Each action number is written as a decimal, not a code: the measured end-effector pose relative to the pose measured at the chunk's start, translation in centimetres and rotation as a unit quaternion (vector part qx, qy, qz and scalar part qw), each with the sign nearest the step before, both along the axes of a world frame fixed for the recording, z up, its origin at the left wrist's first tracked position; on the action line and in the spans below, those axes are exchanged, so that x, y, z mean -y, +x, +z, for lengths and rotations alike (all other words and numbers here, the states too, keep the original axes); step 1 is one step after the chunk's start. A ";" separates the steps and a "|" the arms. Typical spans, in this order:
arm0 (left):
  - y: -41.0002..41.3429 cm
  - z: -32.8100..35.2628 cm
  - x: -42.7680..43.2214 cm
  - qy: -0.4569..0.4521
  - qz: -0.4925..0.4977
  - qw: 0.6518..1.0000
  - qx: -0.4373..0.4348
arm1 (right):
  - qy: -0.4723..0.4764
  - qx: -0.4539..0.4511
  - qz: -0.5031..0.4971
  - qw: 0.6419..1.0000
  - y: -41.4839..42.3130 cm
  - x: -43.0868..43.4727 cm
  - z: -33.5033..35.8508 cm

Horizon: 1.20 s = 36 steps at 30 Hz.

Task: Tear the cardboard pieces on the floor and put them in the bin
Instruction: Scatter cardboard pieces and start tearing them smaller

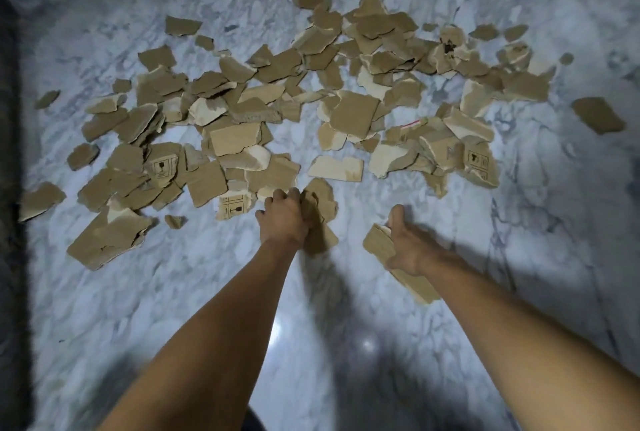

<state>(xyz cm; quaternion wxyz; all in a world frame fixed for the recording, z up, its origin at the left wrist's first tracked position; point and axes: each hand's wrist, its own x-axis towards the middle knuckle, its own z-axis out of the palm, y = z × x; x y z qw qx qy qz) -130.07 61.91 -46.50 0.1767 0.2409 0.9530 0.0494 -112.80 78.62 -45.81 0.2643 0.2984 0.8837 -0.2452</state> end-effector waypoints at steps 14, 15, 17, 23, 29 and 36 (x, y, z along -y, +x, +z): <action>-7.1 4.2 3.0 0.196 0.110 0.942 0.251 | -0.141 -0.065 -0.108 0.982 -6.9 0.9 3.7; -7.4 4.4 3.6 0.167 0.093 0.949 0.251 | -0.135 -0.053 -0.098 0.985 -7.5 1.6 3.7; -7.7 4.7 5.0 0.106 0.038 0.960 0.258 | -0.120 -0.040 -0.087 0.988 -8.7 3.2 3.3; -8.5 2.2 8.1 0.027 -0.028 0.956 0.291 | 0.026 -0.057 -0.027 0.998 -10.1 7.9 -0.5; -6.8 0.7 6.5 0.037 -0.123 0.968 0.215 | -0.060 -0.065 -0.085 0.992 -8.7 6.1 -0.9; -3.0 0.7 2.7 0.026 -0.204 0.967 0.152 | 0.024 -0.078 -0.061 0.995 -11.0 -1.8 4.8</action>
